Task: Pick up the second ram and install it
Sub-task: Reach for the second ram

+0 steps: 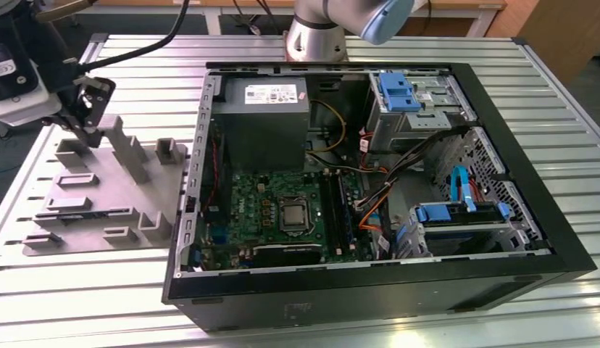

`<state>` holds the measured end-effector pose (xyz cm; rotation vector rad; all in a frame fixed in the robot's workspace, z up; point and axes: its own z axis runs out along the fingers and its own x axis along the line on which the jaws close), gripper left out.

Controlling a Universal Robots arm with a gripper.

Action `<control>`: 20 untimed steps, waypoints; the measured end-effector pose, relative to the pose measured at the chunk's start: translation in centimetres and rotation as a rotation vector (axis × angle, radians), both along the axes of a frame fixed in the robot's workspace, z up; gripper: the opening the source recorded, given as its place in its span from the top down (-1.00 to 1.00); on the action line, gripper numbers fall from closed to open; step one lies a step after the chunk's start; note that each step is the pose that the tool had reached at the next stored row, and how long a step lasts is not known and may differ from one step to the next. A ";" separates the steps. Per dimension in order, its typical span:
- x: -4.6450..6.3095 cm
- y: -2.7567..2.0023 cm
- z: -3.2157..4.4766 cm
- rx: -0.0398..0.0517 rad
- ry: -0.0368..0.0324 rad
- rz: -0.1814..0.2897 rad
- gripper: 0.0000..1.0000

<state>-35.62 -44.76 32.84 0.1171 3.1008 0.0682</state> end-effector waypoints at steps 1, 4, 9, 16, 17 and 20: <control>-0.2 -0.07 -0.16 -0.0001 0.0001 0.000 0.79; -0.9 -0.27 -0.65 0.0000 -0.0001 0.000 0.79; -2.1 -0.51 -1.40 0.0000 0.0000 0.000 0.79; -3.3 -0.84 -2.36 0.0000 0.0000 0.000 0.79; -3.4 -0.90 -2.48 -0.0001 0.0001 0.000 0.79; -3.9 -1.02 -2.88 -0.0001 0.0002 0.000 0.79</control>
